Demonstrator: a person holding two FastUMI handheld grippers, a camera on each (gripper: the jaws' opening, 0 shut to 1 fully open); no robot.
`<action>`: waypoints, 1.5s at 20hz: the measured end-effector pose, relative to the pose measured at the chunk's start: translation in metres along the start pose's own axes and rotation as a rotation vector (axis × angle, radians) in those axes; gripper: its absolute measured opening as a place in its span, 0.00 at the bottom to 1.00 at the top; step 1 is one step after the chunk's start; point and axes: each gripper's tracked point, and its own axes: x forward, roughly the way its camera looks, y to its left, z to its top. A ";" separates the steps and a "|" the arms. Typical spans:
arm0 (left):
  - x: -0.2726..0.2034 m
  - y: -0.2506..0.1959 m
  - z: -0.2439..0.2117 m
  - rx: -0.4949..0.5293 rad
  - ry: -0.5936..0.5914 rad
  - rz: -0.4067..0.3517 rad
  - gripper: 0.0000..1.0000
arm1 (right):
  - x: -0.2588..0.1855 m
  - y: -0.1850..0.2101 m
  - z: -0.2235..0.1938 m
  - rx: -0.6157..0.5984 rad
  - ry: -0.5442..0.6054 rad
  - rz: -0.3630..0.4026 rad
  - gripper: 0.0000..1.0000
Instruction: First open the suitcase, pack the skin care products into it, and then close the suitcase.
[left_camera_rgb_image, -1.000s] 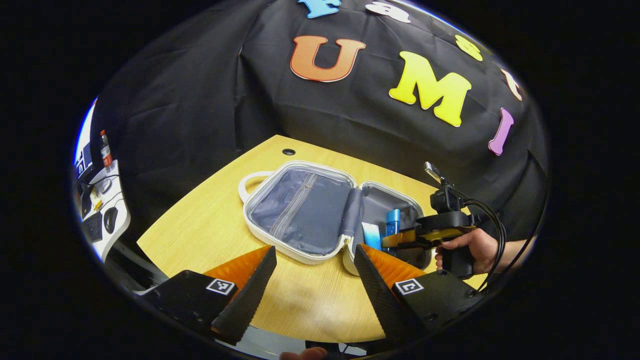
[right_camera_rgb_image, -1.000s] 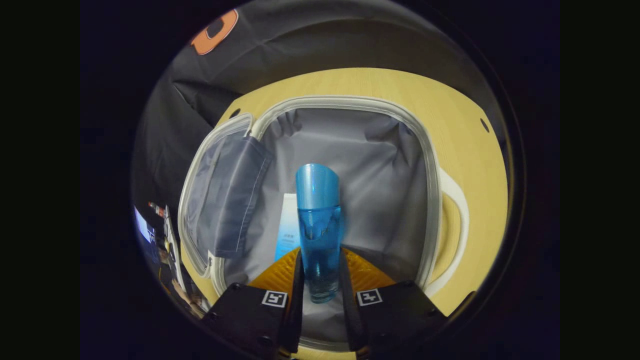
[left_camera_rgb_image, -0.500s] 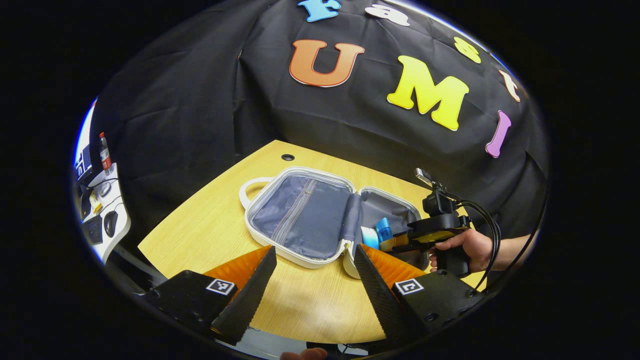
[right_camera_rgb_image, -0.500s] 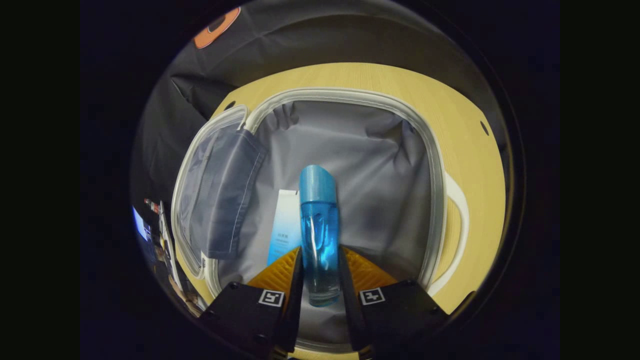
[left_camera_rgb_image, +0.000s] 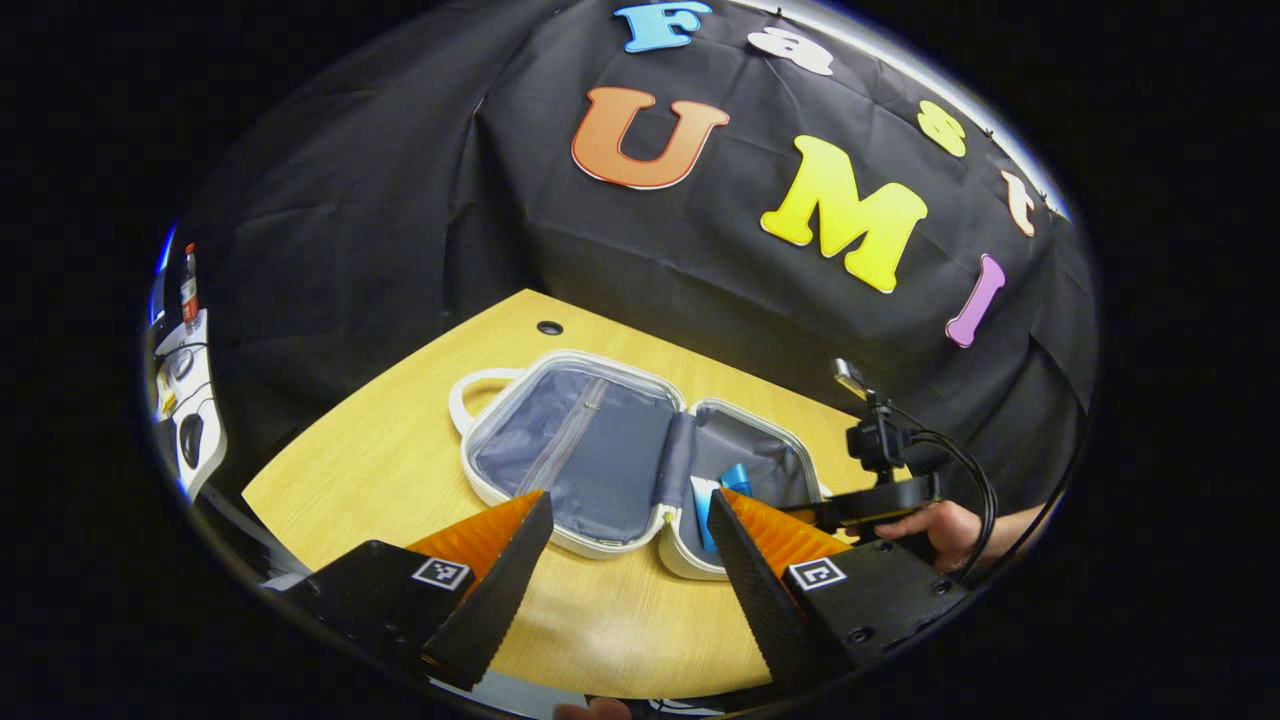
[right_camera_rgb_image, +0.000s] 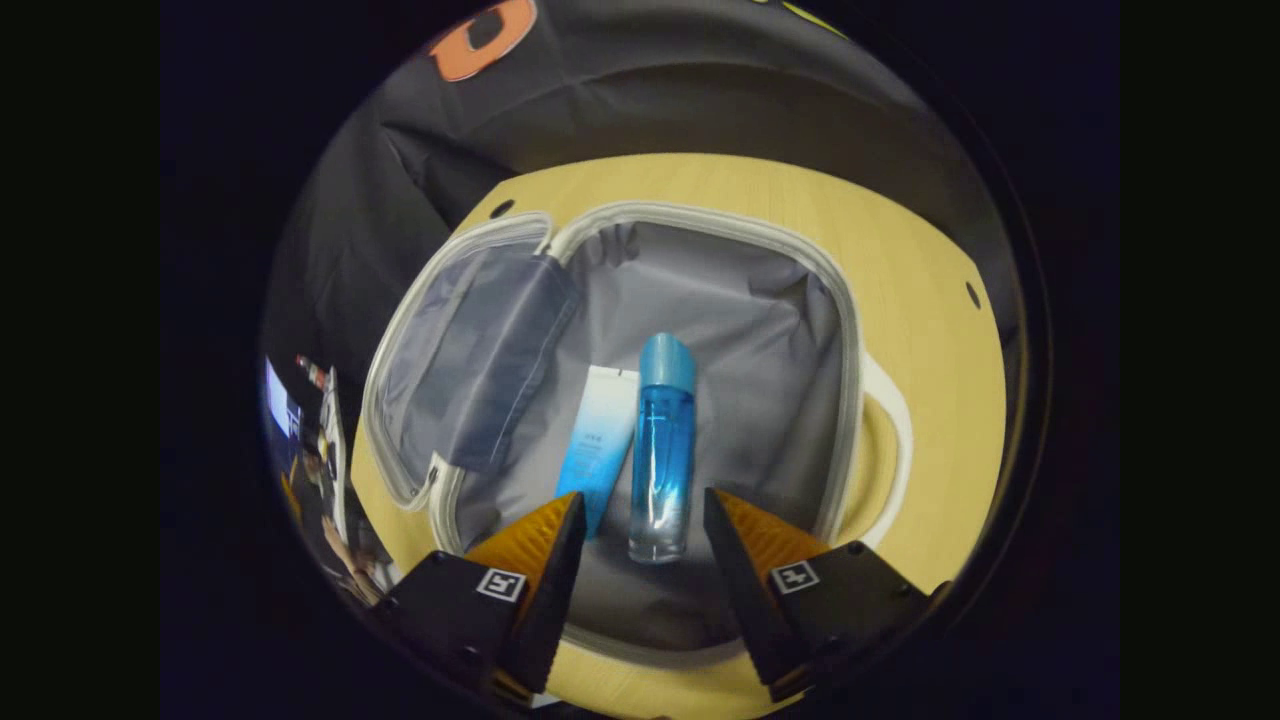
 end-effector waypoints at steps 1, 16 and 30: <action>0.001 0.009 0.007 0.009 -0.014 0.009 1.00 | -0.009 -0.001 0.001 -0.037 -0.021 -0.002 0.74; 0.142 0.191 0.022 -0.636 0.021 -0.076 0.96 | -0.111 -0.022 -0.008 -0.215 -0.164 0.023 0.80; 0.198 0.177 0.045 -0.793 0.044 -0.158 0.31 | -0.121 -0.037 -0.010 -0.087 -0.165 0.041 0.82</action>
